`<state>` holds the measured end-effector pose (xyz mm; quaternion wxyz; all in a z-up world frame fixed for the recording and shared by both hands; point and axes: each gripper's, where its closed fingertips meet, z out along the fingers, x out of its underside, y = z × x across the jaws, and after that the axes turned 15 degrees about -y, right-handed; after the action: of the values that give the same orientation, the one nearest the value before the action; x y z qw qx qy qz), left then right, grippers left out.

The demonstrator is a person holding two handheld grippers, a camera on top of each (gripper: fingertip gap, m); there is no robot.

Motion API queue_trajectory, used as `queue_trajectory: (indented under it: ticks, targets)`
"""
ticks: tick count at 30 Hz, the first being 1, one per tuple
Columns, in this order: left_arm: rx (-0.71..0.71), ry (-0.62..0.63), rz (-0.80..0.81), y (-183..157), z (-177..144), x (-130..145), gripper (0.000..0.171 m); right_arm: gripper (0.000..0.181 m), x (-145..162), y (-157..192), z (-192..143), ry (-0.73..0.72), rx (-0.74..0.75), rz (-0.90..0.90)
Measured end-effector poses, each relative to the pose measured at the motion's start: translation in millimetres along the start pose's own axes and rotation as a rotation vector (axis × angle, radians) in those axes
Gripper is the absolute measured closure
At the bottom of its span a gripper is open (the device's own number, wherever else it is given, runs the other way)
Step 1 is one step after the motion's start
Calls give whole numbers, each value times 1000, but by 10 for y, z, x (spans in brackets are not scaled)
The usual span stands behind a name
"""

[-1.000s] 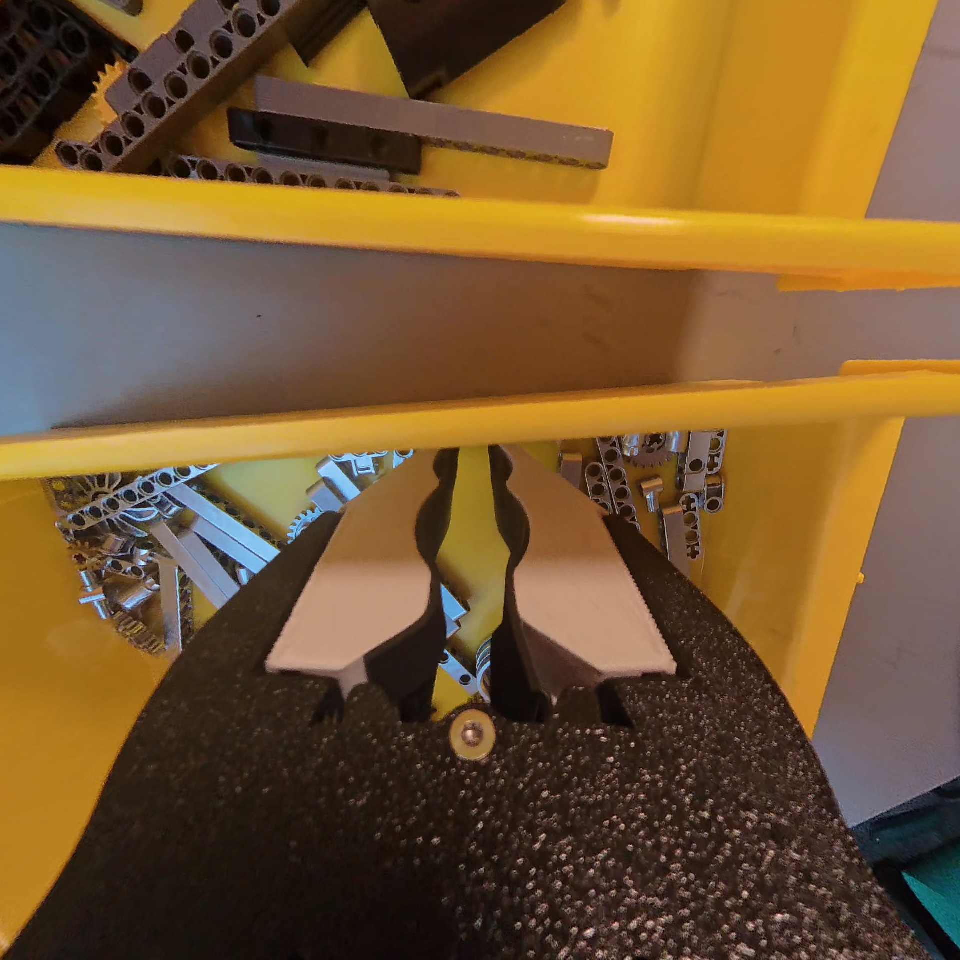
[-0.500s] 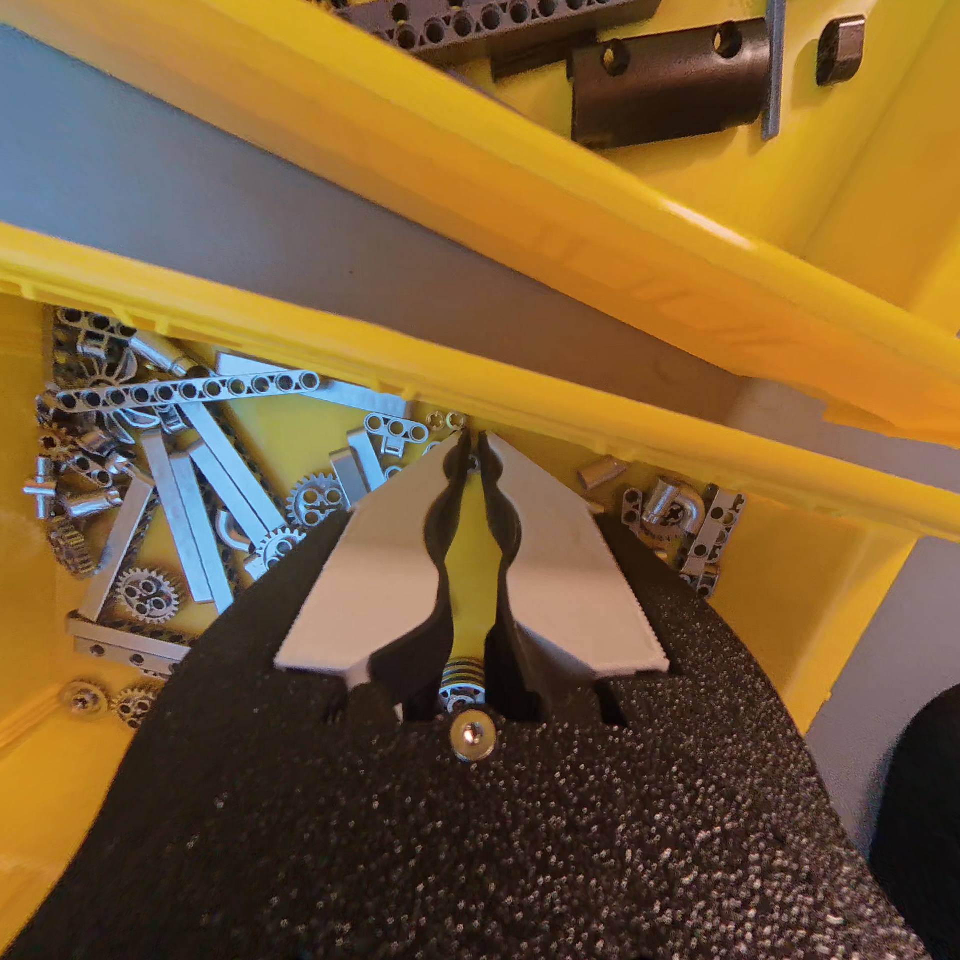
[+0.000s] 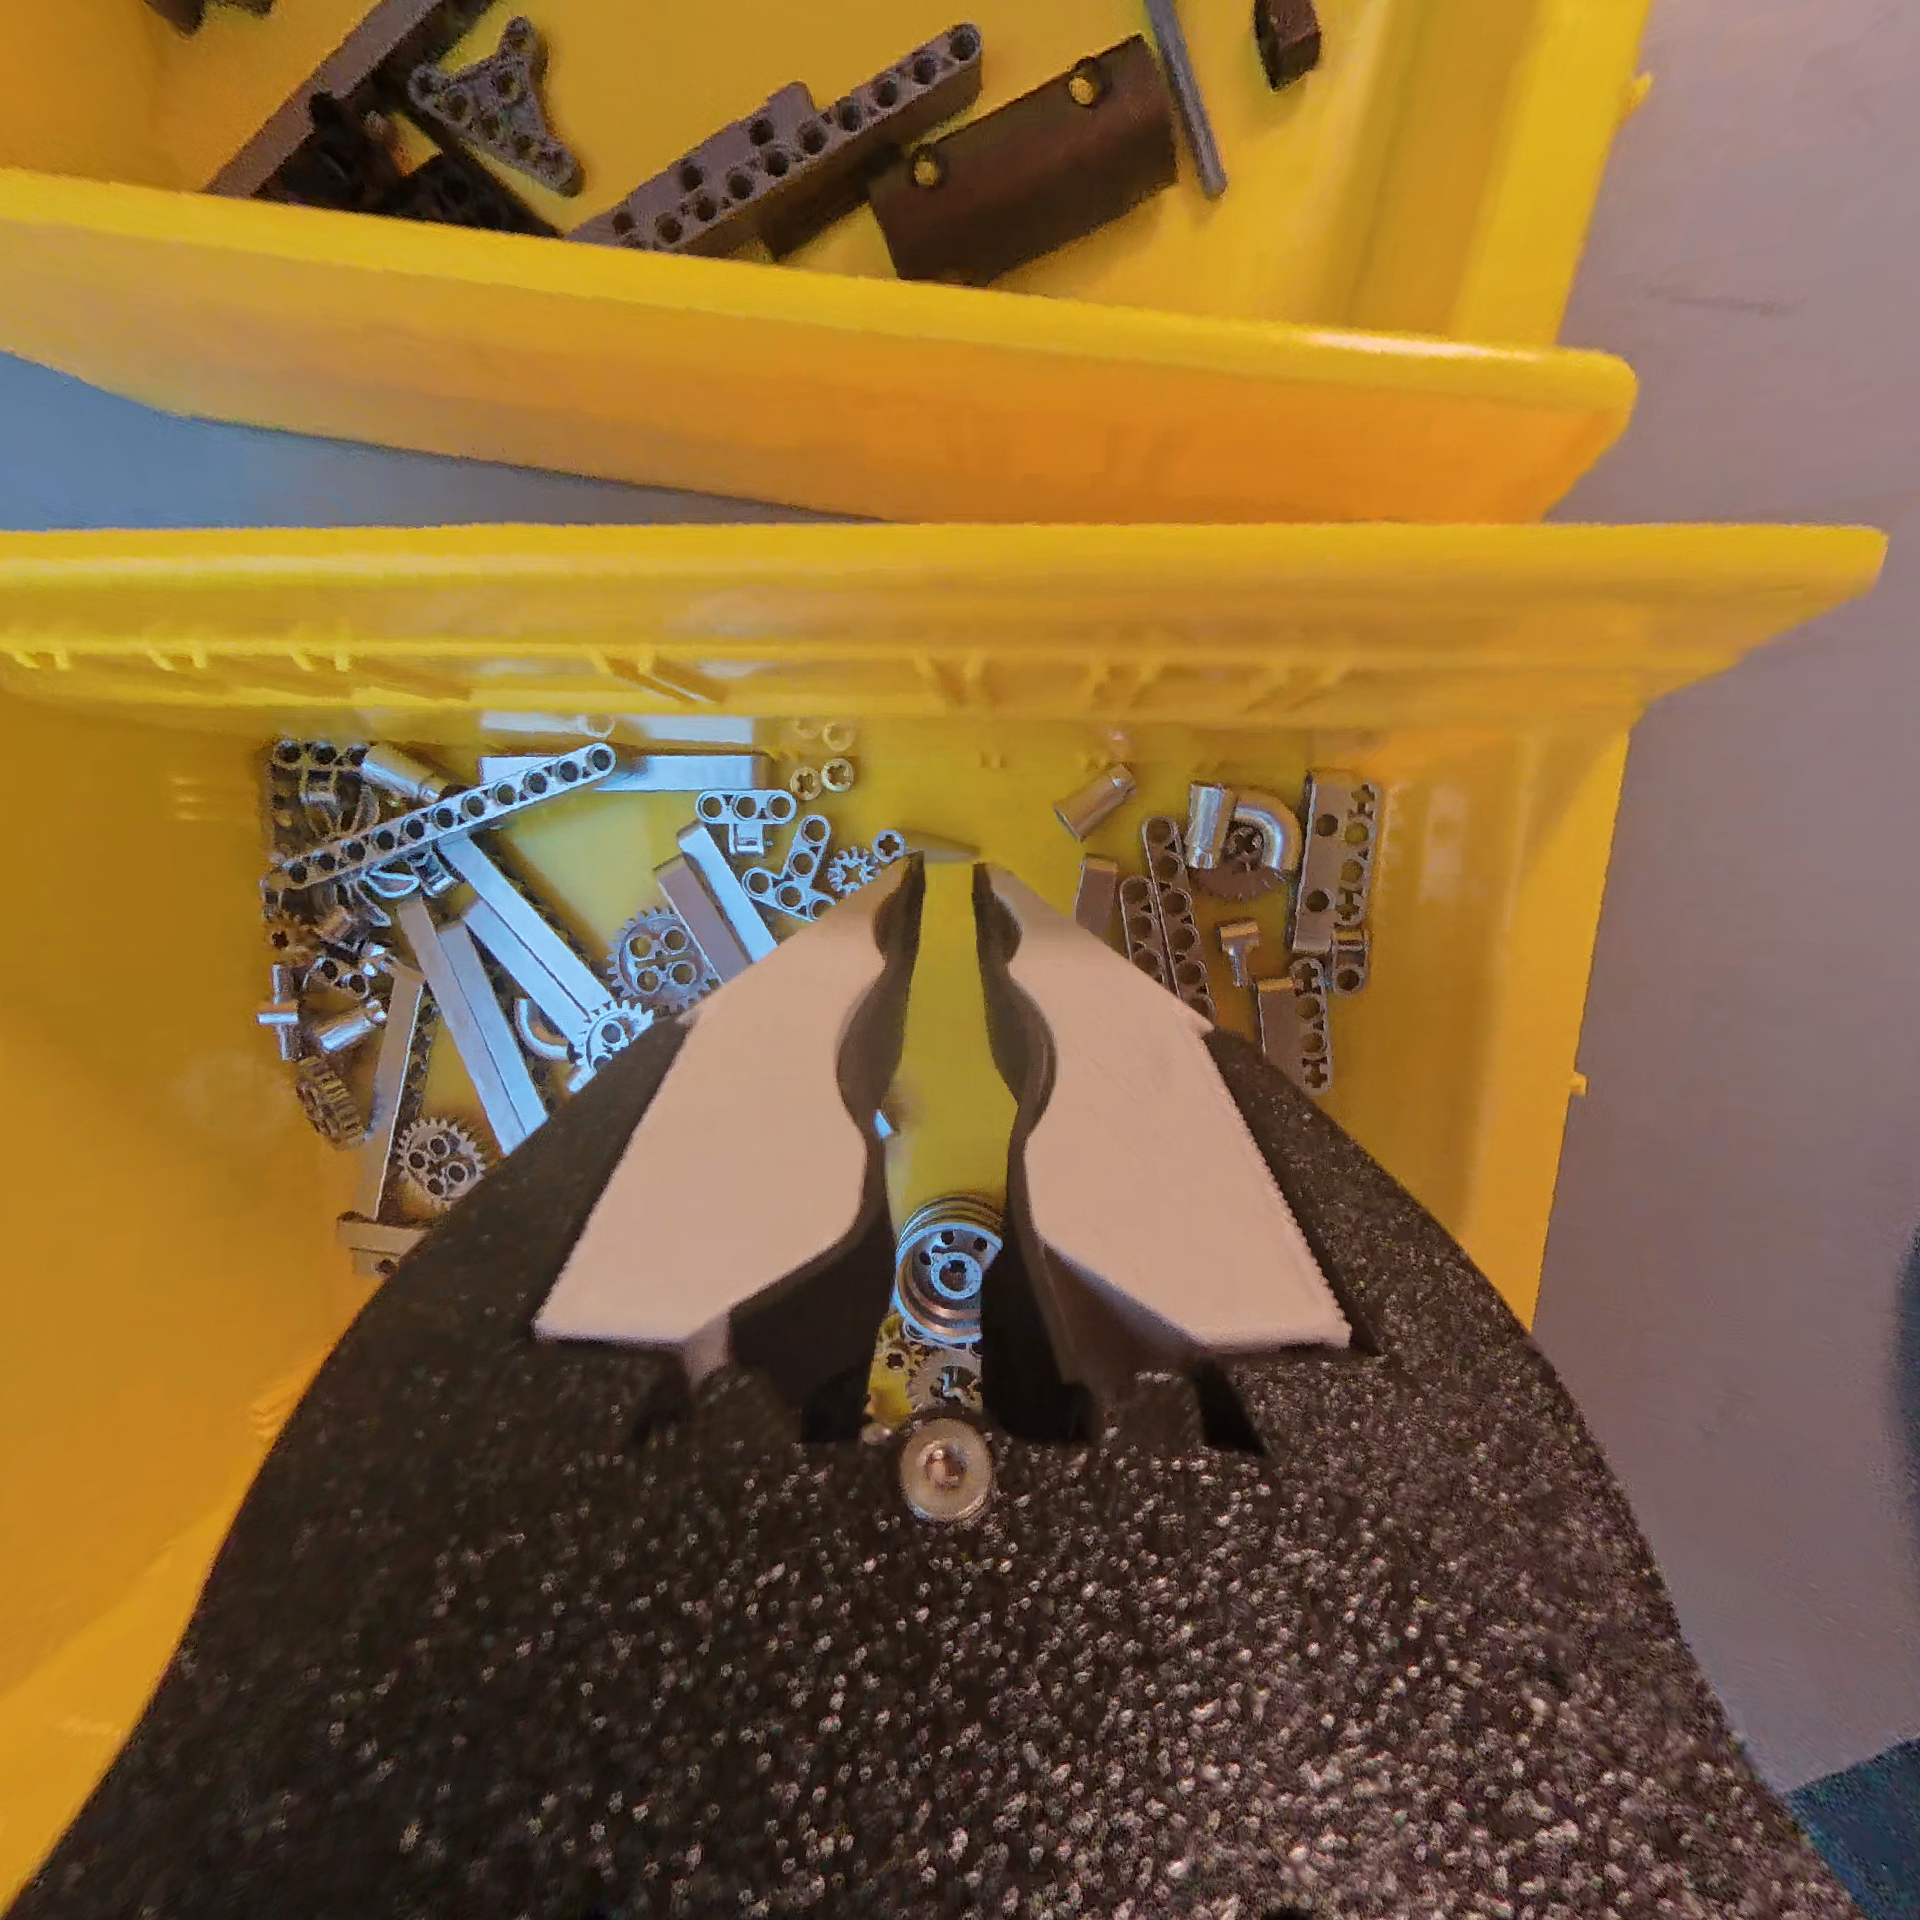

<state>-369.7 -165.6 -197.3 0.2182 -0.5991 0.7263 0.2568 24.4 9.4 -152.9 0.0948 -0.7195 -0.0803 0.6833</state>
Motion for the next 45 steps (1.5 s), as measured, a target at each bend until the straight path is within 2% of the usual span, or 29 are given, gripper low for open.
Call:
queue_trajectory:
  ticks: [3,6,15,19,29,32,36,38,42,45]
  targets:
    - [84,-7,116,-133,12,40,153,156,13,25,6,8,-6,-16]
    - [110,15,198,-137,72,87,150,156,21,30,9,14,-5,-22]
    - [198,135,351,23,194,140,151,156,37,18,17,23,0,-15]
    - [219,177,387,67,244,158,159,156,36,10,17,24,0,-6]
    - [236,177,367,2,249,162,171,156,22,14,7,15,-7,-2]
    - [242,85,305,-70,140,51,171,156,29,14,-7,19,-6,-14]
    - [248,-120,189,-228,-119,-198,171,156,26,11,-19,18,-7,-14]
    - [229,-164,163,-246,-217,-217,171,156,35,22,-14,23,-12,-17]
    - [133,-82,207,-87,-228,0,170,155,61,66,-2,39,-26,-43]
    - [135,3,229,-37,-120,127,156,156,79,83,6,51,-30,-56]
